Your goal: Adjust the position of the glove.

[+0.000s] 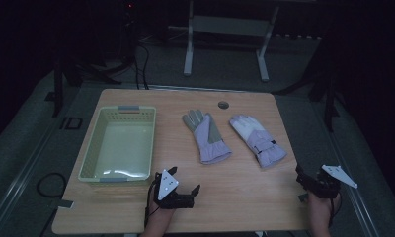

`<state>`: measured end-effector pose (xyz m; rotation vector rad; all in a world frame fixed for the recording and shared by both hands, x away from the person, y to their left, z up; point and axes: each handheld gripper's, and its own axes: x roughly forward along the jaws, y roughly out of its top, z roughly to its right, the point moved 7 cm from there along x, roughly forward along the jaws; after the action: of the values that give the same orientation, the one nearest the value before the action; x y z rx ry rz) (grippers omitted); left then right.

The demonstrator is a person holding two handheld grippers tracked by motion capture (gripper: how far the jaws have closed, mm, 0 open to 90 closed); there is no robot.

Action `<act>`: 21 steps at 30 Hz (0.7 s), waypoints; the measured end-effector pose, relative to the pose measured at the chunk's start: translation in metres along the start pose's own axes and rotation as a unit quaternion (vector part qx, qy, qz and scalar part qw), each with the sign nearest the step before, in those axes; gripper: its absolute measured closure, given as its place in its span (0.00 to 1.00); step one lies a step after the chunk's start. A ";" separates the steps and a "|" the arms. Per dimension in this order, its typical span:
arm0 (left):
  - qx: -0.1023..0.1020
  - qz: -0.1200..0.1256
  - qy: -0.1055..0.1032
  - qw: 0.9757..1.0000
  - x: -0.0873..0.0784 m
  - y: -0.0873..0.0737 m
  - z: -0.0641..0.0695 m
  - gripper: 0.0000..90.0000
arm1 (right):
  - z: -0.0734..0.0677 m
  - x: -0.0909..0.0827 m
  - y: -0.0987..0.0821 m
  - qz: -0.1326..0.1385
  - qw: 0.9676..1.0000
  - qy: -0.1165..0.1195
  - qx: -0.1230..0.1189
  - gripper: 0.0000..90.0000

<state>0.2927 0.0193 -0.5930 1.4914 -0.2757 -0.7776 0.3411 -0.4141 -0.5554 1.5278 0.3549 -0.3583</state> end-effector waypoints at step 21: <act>0.001 -0.001 -0.001 1.000 0.000 0.000 0.000 0.00 | -0.027 0.008 0.051 0.006 0.998 0.052 -0.021 0.14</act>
<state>0.2928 0.0195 -0.5931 1.4928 -0.2753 -0.7804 0.3708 -0.3862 -0.5139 1.5111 0.4333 -0.2612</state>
